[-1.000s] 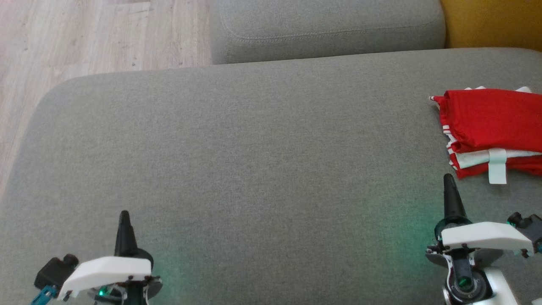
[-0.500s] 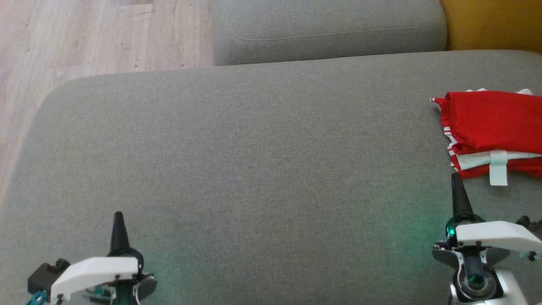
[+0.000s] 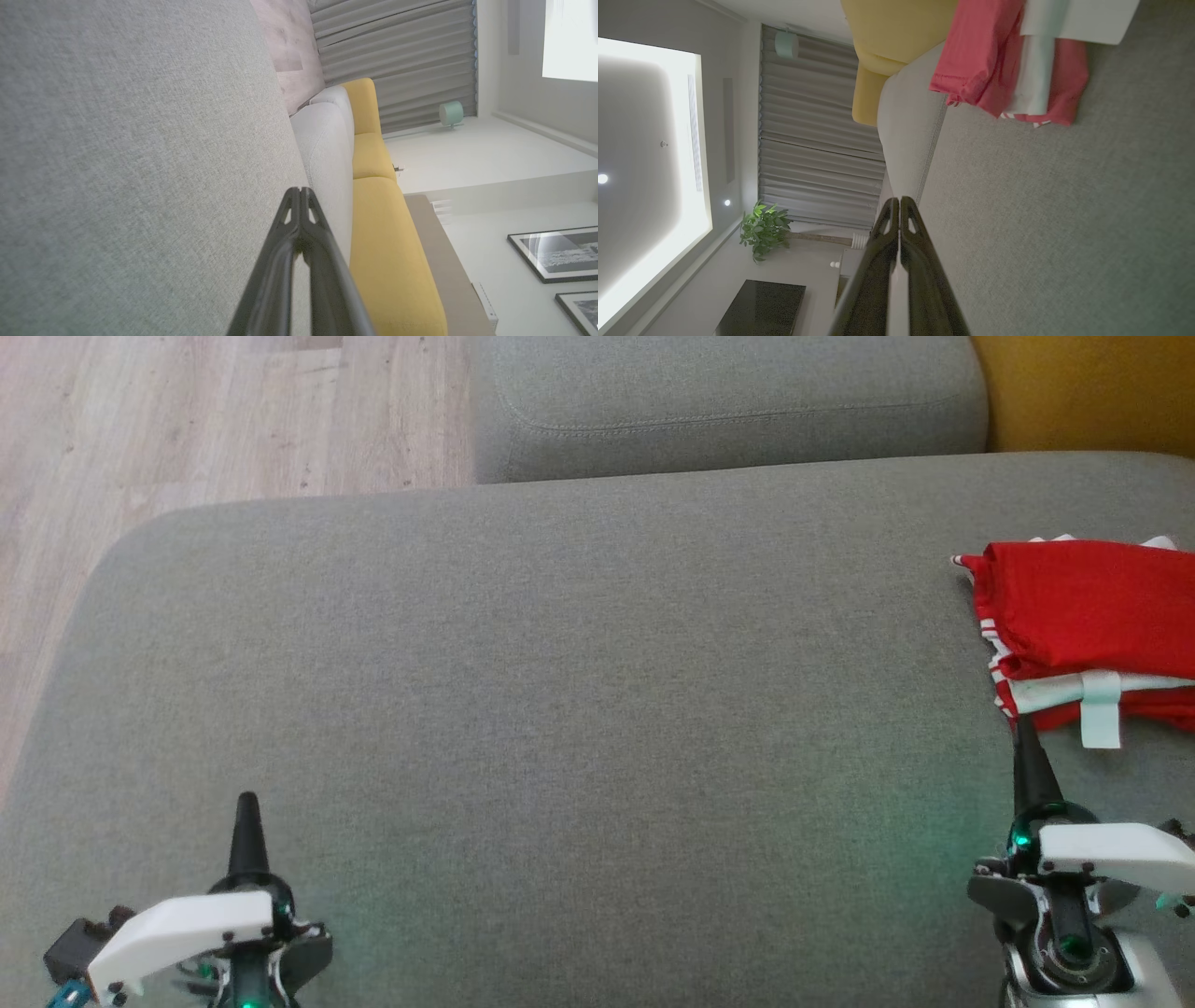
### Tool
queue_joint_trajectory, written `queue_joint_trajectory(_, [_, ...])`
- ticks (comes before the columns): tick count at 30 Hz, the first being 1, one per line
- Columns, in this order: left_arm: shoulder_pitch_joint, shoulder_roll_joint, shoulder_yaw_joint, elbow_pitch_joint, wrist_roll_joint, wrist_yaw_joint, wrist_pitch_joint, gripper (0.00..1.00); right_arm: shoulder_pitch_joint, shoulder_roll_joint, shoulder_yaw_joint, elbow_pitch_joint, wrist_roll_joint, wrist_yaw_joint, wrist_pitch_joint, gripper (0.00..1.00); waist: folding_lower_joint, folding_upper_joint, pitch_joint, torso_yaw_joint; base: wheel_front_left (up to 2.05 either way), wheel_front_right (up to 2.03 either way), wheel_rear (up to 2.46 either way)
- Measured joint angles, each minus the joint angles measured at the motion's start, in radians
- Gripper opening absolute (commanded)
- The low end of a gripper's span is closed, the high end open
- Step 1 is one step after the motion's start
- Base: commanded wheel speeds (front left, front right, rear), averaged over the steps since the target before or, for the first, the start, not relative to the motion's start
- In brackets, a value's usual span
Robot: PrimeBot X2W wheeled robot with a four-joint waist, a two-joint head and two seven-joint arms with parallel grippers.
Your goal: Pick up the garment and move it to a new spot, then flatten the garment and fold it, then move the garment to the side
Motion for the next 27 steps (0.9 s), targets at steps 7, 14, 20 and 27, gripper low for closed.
queue_joint_trajectory(7, [0.0, 0.0, 0.009, -0.002, -0.058, -0.006, 0.016, 0.0, 0.0, 0.0, -0.016, -0.006, 0.063, 0.0, 0.018, 0.0, 0.0, 0.0, -0.002, 0.002, 0.0, 0.0, 0.0])
queue_joint_trajectory(14, [0.0, 0.0, 0.026, -0.003, -0.126, -0.012, 0.035, 0.0, 0.0, 0.0, -0.031, -0.011, 0.137, 0.0, 0.037, 0.0, 0.0, 0.0, -0.005, 0.005, 0.0, 0.0, 0.0])
queue_joint_trajectory(20, [0.0, 0.0, 0.04, -0.006, -0.184, -0.019, 0.053, 0.0, 0.001, 0.0, -0.048, -0.021, 0.201, 0.0, 0.053, 0.0, 0.0, 0.0, -0.007, 0.007, 0.0, 0.0, 0.0])
queue_joint_trajectory(27, [0.0, 0.0, 0.045, -0.007, -0.22, -0.027, 0.062, 0.0, 0.001, 0.0, -0.058, -0.028, 0.24, 0.0, 0.062, 0.0, 0.0, 0.0, -0.008, 0.008, 0.0, 0.0, 0.0])
